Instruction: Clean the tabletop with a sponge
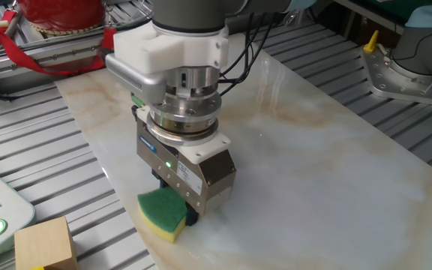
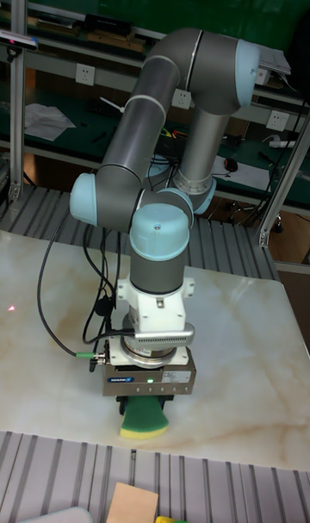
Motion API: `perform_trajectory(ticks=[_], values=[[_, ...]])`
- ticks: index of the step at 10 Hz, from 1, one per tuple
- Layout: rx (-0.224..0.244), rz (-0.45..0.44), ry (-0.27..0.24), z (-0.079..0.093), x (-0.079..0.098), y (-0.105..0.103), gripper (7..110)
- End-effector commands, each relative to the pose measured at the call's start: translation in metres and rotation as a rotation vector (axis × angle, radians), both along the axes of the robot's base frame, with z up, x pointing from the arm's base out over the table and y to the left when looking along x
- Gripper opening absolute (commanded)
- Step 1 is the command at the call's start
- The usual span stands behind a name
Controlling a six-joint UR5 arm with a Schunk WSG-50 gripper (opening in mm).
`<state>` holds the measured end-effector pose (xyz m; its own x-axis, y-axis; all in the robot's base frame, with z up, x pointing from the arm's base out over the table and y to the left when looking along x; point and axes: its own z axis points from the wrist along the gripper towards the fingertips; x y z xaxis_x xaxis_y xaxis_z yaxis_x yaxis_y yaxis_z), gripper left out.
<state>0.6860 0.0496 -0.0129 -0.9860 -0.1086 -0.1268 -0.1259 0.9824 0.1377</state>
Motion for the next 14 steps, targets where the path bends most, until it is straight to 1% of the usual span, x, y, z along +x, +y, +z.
perform_trajectory(ticks=[1,4,6,7,10,11,13,14], values=[[0.036,-0.028,0.004,0.002,-0.004,0.01,7],[0.039,-0.036,0.004,0.001,-0.007,0.013,7],[0.05,-0.037,0.007,0.002,-0.008,0.015,7],[0.027,-0.036,0.013,0.003,-0.008,0.008,7],[0.016,-0.035,0.012,0.003,-0.007,0.004,7],[0.001,-0.036,0.011,0.003,-0.006,0.001,7],[-0.066,-0.022,0.008,0.002,-0.005,-0.016,7],[-0.14,0.012,0.005,0.003,-0.004,-0.035,7]])
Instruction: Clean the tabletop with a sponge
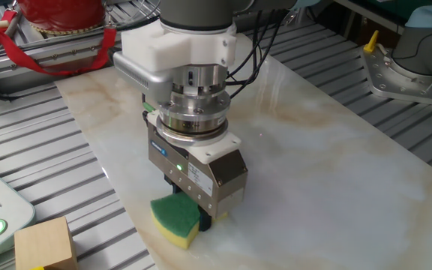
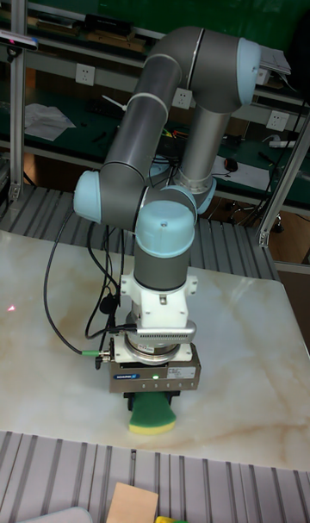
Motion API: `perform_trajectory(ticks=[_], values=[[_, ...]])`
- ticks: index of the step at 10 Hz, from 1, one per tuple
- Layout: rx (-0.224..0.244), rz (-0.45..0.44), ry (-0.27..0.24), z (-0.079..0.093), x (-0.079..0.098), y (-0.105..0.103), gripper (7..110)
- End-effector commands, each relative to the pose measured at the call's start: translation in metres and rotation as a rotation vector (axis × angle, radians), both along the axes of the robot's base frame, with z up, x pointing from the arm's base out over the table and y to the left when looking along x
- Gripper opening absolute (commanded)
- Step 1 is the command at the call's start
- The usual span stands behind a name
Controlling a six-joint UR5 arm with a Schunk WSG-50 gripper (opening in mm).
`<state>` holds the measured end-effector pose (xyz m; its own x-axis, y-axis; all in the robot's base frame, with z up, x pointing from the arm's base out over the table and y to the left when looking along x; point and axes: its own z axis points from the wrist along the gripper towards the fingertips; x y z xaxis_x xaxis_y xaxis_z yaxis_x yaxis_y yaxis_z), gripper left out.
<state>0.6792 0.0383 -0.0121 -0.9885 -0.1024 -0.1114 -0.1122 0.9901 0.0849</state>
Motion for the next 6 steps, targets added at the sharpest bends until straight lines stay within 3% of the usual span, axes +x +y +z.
perform_trajectory(ticks=[1,3,5,6], values=[[-0.138,0.036,-0.011,0.003,0.004,-0.037,7],[-0.135,0.058,-0.018,0.003,0.006,-0.035,7],[-0.115,0.105,-0.063,0.004,0.016,-0.028,7],[-0.127,0.105,-0.06,0.004,0.016,-0.031,7]])
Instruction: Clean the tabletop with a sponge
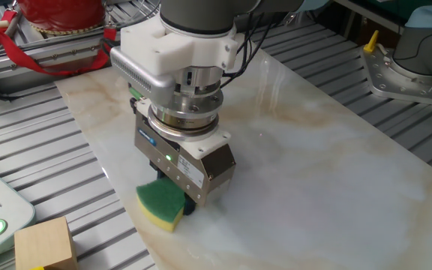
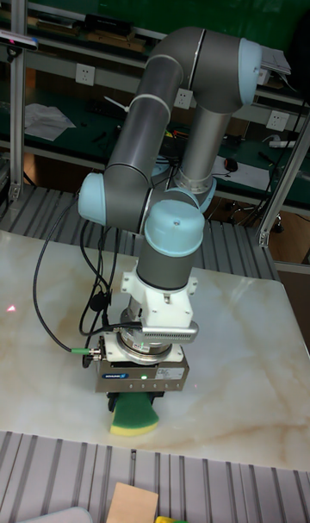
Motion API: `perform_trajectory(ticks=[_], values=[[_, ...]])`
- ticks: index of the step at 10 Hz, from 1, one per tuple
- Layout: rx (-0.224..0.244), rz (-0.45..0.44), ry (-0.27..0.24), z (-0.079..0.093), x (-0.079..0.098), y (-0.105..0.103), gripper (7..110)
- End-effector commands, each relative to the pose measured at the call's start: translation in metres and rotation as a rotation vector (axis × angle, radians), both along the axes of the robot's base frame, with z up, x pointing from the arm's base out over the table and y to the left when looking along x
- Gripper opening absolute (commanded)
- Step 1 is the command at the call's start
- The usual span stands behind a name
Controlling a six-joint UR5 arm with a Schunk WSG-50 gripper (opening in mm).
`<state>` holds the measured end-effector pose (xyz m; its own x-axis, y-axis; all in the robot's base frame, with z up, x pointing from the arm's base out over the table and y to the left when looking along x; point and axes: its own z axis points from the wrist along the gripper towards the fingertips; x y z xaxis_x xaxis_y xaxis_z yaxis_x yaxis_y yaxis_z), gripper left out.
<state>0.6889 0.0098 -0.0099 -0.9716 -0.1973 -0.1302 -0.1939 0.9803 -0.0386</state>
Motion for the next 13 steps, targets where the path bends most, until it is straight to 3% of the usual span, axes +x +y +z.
perform_trajectory(ticks=[1,6,7,8,10,11,13], values=[[-0.018,0.032,-0.015,0.002,0.004,-0.005,7],[0.014,0.016,0.018,0.001,-0.004,0.002,7],[-0.015,0.017,0.055,0.0,-0.013,-0.005,7],[-0.001,0.028,0.063,0.0,-0.015,-0.001,7],[0.035,0.05,0.05,0.0,-0.012,0.008,7],[0.006,0.049,0.048,0.0,-0.011,0.001,7],[0.009,0.02,0.04,0.0,-0.009,0.001,7]])
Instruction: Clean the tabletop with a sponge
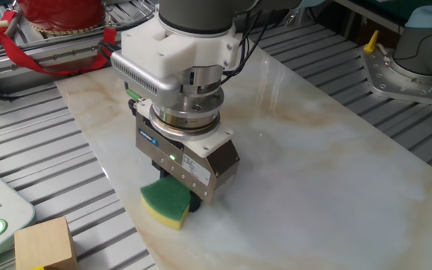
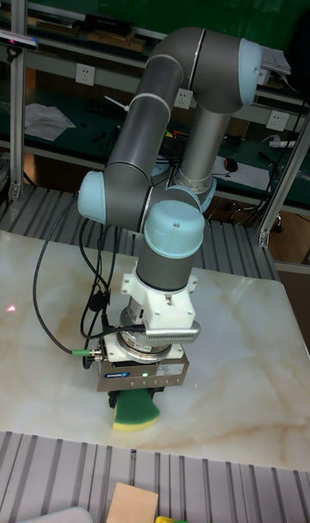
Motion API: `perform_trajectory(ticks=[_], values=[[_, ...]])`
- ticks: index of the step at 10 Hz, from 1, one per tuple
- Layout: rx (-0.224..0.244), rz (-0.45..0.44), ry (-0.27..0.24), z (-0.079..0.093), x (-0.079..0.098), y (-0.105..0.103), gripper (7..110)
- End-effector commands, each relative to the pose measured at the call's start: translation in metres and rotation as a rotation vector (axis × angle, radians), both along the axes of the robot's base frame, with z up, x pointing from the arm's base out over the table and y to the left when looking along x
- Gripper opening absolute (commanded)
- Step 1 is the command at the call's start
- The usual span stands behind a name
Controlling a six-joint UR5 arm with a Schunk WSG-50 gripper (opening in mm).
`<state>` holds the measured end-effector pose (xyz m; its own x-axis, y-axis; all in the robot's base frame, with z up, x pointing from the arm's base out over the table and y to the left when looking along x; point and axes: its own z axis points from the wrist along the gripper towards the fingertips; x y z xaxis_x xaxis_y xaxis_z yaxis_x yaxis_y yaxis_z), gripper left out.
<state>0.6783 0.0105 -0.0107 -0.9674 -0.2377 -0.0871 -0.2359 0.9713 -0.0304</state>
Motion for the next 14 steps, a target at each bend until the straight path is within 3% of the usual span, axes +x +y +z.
perform_trajectory(ticks=[1,3,6,10,14], values=[[0.012,-0.047,-0.038,0.003,0.012,0.002,7],[0.029,-0.072,-0.078,-0.001,0.026,0.006,7],[0.042,-0.07,-0.071,-0.008,0.025,0.017,7],[0.071,-0.054,-0.029,0.017,0.015,0.016,7],[0.093,-0.083,-0.037,0.014,0.023,0.032,7]])
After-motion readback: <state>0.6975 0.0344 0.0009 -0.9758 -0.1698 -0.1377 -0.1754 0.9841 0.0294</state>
